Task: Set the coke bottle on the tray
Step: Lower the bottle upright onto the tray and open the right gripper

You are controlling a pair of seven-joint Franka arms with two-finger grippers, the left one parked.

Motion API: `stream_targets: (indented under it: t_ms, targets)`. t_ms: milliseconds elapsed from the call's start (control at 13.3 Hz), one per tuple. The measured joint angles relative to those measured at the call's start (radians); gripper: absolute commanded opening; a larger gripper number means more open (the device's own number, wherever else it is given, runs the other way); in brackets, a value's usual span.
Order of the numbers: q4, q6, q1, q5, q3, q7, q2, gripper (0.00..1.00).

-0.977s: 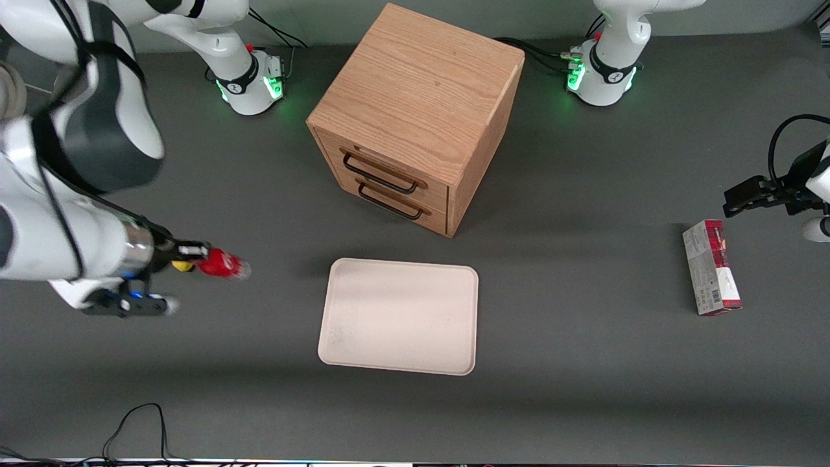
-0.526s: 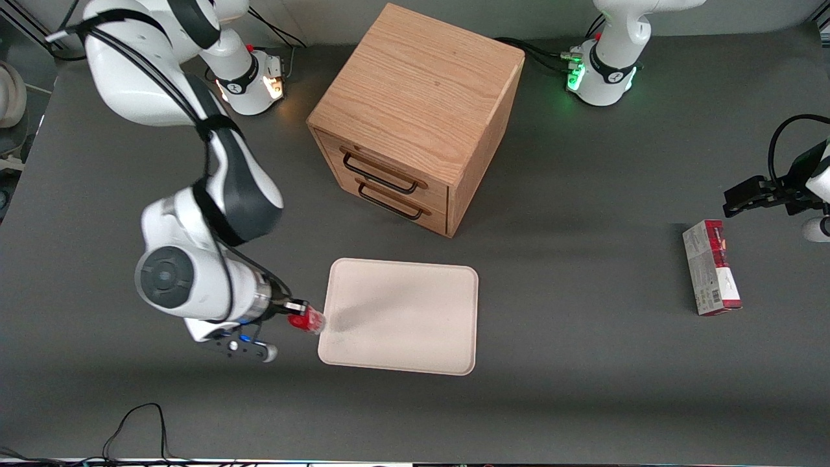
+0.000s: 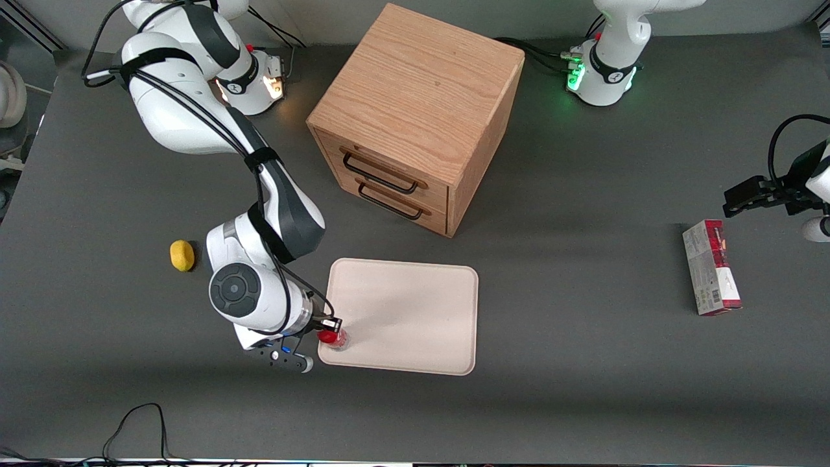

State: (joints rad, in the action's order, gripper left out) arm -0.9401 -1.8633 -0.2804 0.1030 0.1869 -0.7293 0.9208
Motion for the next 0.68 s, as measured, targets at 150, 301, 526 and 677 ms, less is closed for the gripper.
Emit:
stream_targets:
  t_ms: [150, 301, 526, 677]
  targets:
    - [0.006, 0.0, 0.0, 0.0, 0.0, 0.0, 0.0, 0.0]
    - [0.01, 0.0, 0.0, 0.0, 0.0, 0.0, 0.0, 0.9]
    - [0.012, 0.0, 0.0, 0.0, 0.0, -0.001, 0.0, 1.0]
    - [0.016, 0.0, 0.0, 0.0, 0.0, -0.001, 0.0, 1.0]
